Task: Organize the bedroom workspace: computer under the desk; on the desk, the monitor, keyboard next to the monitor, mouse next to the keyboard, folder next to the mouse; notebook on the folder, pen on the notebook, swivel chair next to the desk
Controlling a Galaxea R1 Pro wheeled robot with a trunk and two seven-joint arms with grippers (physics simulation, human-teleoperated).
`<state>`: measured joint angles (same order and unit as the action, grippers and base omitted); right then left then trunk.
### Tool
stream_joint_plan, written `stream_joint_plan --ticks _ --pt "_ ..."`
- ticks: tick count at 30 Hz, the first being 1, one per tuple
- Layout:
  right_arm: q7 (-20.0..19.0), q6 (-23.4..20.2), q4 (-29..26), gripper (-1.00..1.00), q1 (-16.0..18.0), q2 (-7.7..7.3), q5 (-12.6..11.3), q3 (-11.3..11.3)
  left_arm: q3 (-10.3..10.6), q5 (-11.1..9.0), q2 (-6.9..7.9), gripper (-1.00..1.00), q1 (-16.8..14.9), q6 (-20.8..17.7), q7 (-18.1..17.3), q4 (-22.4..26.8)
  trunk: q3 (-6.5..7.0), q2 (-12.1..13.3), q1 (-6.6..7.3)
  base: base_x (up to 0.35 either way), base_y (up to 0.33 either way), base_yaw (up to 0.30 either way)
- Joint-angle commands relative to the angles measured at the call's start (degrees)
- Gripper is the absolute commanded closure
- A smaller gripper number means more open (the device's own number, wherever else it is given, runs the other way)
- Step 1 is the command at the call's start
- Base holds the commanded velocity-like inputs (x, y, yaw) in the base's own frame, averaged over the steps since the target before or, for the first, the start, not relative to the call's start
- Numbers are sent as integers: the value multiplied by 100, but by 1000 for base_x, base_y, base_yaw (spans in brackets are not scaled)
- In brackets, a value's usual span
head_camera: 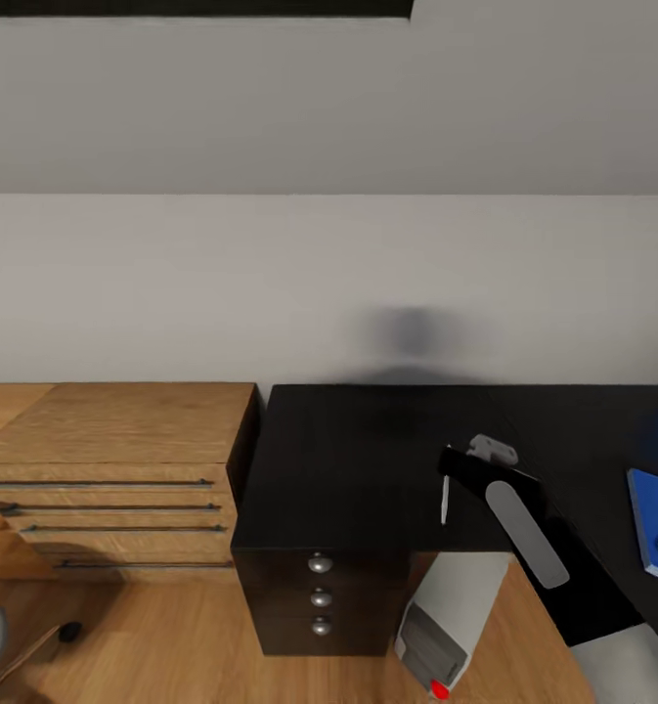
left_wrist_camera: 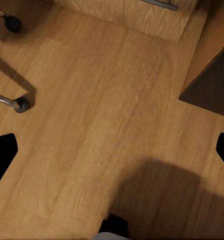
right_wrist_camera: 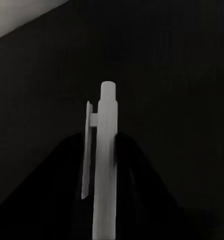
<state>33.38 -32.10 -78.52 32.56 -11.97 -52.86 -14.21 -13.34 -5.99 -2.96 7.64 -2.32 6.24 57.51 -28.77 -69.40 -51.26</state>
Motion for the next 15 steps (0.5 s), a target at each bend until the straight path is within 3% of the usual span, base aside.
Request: stream_joint_plan --ticks 1,11,15 --pt "54 3 9 100 6 -16 -57 37 -2 -60 -3 -100 3 -24 10 16 -5 -4 0 -55 -86 -246" --pt "48 -4 301 100 5 -154 -34 1052 53 -47 -11 -100 1 -19 1 21 -5 -4 0 -12 -19 -268" --pt "46 -9 452 100 5 -171 -12 1358 65 -40 -12 -100 2 -11 0 22 -5 -4 0 -1 -28 -277"
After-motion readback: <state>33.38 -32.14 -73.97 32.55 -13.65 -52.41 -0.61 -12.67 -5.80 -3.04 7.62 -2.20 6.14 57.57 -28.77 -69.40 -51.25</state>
